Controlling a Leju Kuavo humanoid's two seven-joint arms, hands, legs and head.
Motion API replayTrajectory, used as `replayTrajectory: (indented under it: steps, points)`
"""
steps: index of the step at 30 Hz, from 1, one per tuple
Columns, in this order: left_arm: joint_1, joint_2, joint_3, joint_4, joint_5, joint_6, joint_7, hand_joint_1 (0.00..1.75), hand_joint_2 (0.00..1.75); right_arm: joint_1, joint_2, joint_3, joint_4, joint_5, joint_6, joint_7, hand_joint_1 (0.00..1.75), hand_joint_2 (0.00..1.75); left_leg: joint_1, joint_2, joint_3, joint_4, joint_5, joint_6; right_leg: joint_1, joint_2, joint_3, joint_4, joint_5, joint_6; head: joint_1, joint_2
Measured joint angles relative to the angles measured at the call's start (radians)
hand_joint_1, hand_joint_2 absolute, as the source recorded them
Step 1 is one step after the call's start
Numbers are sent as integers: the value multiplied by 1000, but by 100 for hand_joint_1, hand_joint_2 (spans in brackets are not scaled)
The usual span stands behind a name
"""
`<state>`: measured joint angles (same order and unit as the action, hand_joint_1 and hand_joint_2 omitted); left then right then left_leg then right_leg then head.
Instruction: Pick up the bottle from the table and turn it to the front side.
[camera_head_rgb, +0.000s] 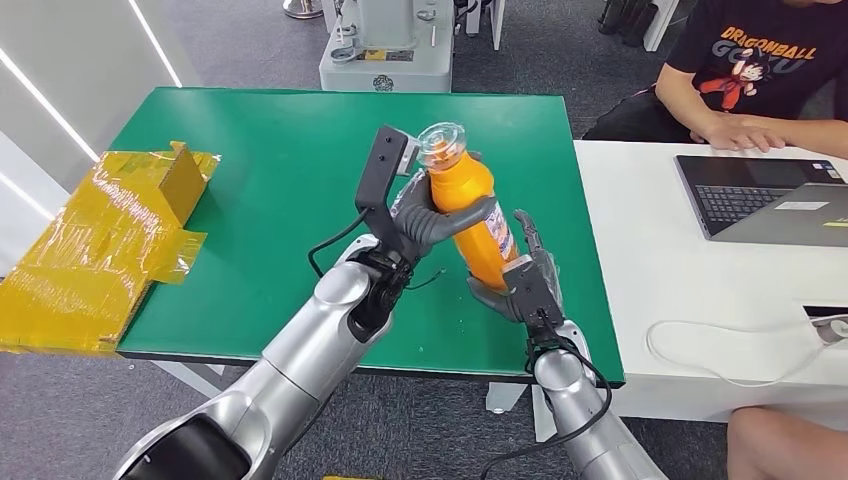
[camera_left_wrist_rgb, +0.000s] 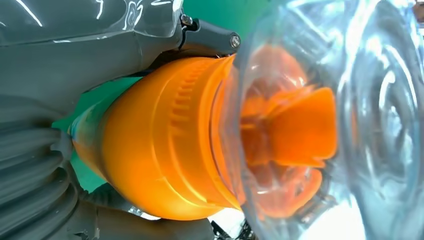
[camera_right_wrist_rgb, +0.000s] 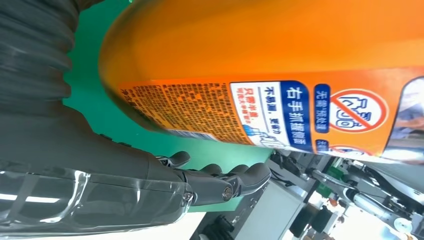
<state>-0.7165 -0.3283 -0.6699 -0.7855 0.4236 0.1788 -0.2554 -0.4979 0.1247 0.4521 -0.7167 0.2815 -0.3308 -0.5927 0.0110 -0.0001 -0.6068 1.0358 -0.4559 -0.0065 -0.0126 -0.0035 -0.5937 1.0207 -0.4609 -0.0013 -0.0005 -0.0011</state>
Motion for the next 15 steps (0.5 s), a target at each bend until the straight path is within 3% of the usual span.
replayTrajectory:
  steps: [15]
  points:
    - [0, 38, 73, 0, 12, 48, -55, 175, 175, -1, 4, 0, 0, -2, -9, -16, 0, 175, 0, 0, 0, 0, 0, 0, 0, 0, 0, 0, 0, 0, 0, 0]
